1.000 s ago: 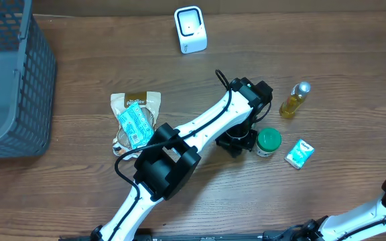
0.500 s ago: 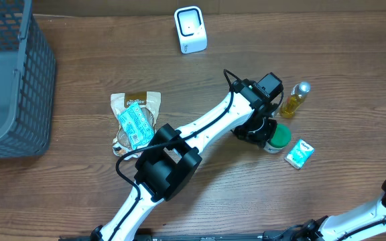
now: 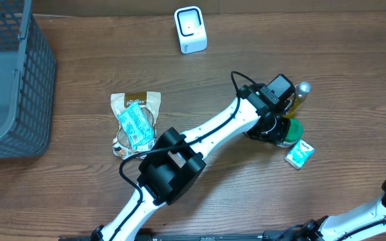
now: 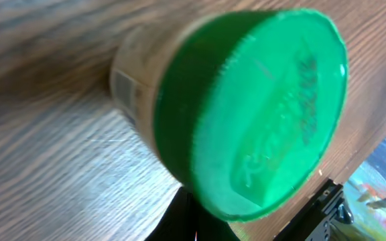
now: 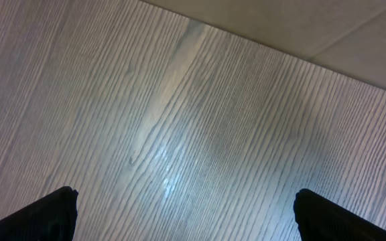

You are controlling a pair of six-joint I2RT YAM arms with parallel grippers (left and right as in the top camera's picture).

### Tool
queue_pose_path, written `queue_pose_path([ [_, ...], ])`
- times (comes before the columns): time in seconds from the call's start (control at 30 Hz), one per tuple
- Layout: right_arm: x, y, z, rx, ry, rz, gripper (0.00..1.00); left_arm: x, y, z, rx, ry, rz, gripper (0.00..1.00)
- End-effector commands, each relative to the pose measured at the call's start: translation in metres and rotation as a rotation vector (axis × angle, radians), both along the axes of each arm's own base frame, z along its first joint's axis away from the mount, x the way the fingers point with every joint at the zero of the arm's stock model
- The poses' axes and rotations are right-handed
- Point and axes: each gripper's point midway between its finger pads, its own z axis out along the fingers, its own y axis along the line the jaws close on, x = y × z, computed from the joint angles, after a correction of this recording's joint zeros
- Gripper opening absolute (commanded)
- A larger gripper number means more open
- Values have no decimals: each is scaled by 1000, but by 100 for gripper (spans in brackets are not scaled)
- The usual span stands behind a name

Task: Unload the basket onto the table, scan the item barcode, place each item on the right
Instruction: 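Lower the jar beside the yellow bottle and open the left gripper, then move the left gripper left over the mint-green wrapped packet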

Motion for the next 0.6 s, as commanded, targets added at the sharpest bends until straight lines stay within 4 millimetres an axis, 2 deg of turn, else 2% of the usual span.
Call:
queue_pose_path([
  [0.0, -1, -1, 10, -23, -13, -3, 100, 4, 2, 13, -28, -17, -22, 4],
  [0.17, -1, -1, 10, -23, -13, -3, 100, 27, 42, 25, 31, 38, 53, 4],
  [0.37, -1, -1, 10, -23, -13, -3, 100, 60, 109, 69, 61, -28, 66, 4],
  [0.5, -1, -1, 10, -23, -13, -3, 100, 93, 188, 100, 223, -149, 219, 4],
  [0.57, -1, -1, 10, -23, -13, -3, 100, 102, 232, 119, 289, -181, 305, 4],
])
